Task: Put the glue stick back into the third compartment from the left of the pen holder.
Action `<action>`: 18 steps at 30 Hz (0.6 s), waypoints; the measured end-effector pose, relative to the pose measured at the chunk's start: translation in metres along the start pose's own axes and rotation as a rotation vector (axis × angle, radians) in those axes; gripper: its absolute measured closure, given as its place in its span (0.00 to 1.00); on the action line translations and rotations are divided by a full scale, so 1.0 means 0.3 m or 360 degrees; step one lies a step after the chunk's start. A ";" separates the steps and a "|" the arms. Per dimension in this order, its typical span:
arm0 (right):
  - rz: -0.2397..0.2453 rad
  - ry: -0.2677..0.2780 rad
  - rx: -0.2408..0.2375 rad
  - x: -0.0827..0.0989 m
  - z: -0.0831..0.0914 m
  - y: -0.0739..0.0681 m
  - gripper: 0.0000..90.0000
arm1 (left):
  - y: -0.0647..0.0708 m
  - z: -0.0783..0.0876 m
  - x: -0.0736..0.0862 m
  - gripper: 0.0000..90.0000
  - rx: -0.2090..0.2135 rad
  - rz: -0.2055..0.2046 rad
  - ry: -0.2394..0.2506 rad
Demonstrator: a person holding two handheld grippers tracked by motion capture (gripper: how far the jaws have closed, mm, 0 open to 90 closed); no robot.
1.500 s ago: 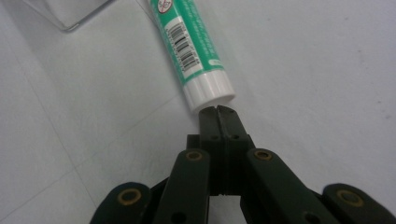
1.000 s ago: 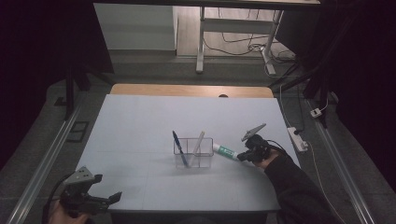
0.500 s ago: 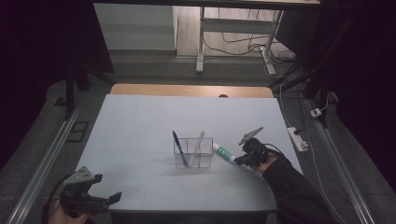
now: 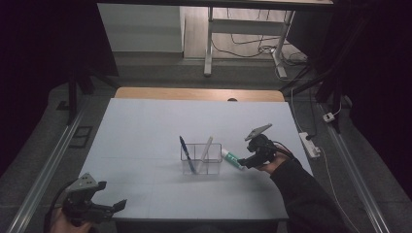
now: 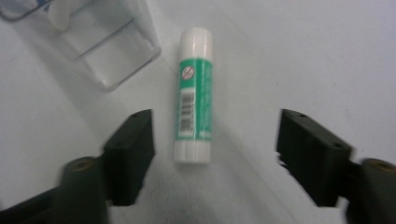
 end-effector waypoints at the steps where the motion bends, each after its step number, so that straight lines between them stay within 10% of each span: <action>1: -0.0002 -0.0003 0.0008 -0.008 -0.005 0.001 0.21 | 0.000 0.000 0.000 0.00 0.0001 0.0001 0.0001; 9: -0.0011 -0.0055 0.0051 -0.057 -0.070 0.009 0.01 | 0.000 0.000 0.000 0.00 0.0002 0.0003 0.0000; 18: -0.0023 -0.0115 0.0027 -0.107 -0.148 0.001 0.01 | 0.000 0.001 0.001 0.00 0.0004 0.0003 0.0003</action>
Point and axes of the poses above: each handheld gripper's, and its own axes: z roughly backward along the jaws, x roughly out of its underside, y roughly to its right, the point moved 9 cm from there along -z, roughly forward along the jaws, and after that the axes turned 6 degrees about -y, right-handed, at the moved point
